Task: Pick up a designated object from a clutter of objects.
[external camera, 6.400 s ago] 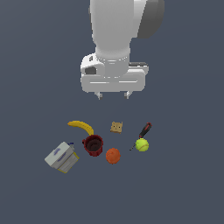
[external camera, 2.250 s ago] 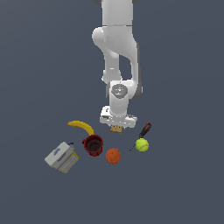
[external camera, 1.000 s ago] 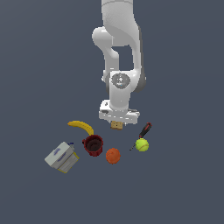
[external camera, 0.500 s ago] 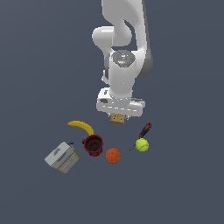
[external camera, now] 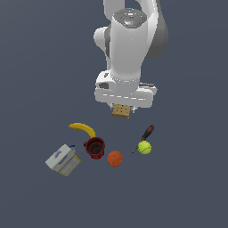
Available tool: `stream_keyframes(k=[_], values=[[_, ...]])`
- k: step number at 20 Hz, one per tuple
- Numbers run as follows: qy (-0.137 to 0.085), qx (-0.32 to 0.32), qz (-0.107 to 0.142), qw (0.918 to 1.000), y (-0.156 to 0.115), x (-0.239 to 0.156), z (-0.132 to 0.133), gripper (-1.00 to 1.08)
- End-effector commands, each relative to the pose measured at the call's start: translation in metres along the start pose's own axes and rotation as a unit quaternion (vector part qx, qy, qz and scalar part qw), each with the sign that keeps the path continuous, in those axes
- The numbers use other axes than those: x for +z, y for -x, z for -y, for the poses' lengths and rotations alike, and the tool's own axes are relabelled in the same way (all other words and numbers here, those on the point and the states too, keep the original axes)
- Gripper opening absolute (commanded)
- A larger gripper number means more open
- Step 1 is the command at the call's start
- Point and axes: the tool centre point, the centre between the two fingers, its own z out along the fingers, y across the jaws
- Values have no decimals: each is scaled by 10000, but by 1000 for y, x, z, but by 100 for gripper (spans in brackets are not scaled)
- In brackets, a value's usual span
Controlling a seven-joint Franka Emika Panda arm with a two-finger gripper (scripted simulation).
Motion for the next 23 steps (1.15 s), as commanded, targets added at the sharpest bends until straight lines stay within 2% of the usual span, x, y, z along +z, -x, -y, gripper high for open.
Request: stream_keyframes(k=[1,12,23], values=[[0,0,0,10000,-6,-24,1,-100],[1,2,1,10000,-26,-93,6,-100],[1,2,1,10000,-31,-107,7,-100]])
